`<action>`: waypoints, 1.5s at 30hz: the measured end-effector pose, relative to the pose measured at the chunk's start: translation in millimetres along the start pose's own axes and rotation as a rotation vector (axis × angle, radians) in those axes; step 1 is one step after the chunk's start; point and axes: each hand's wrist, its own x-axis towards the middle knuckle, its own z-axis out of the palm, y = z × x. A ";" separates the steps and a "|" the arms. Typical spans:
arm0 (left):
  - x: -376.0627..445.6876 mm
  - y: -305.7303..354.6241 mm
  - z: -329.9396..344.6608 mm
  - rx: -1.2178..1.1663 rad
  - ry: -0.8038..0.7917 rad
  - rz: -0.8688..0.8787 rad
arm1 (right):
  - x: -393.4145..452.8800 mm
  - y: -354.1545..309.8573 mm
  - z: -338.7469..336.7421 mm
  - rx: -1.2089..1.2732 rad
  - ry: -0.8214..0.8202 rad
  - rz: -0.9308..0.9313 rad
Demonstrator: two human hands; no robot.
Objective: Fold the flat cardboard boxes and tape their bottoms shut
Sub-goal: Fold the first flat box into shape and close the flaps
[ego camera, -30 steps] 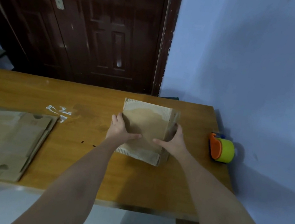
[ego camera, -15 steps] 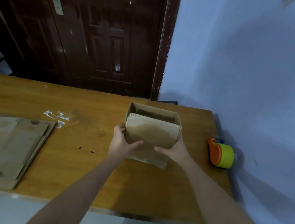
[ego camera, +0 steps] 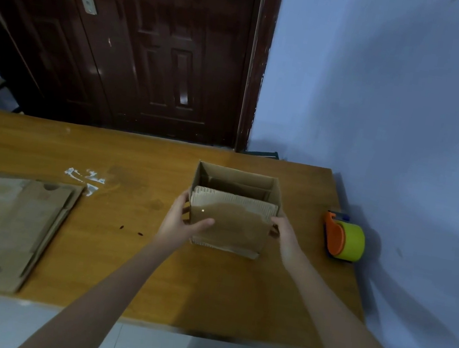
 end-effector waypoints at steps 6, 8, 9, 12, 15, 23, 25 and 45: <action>-9.9 2.5 9.6 -0.086 0.056 0.000 | -5.1 4.0 -6.0 -0.055 -0.059 -0.046; -12.7 2.6 11.8 -0.100 0.064 0.005 | -3.2 5.7 -7.7 -0.016 -0.046 0.001; -14.0 3.2 12.5 -0.110 0.060 0.016 | -4.5 5.2 -7.4 -0.002 -0.040 0.019; -17.2 6.8 13.3 -0.143 0.065 0.035 | -4.7 5.6 -8.0 -0.003 -0.049 0.070; -22.1 6.0 14.4 -0.162 0.061 0.030 | -3.0 5.0 -4.2 0.009 -0.015 0.130; -32.0 -1.6 6.5 -0.243 -0.001 -0.088 | -7.8 13.8 -3.7 0.059 0.008 0.091; -28.2 3.4 0.4 -0.265 0.023 -0.128 | -6.1 14.1 -8.5 0.051 0.015 0.086; 22.5 58.7 -26.3 0.461 -0.029 0.059 | -2.3 -50.4 -21.3 -0.837 -0.010 -0.419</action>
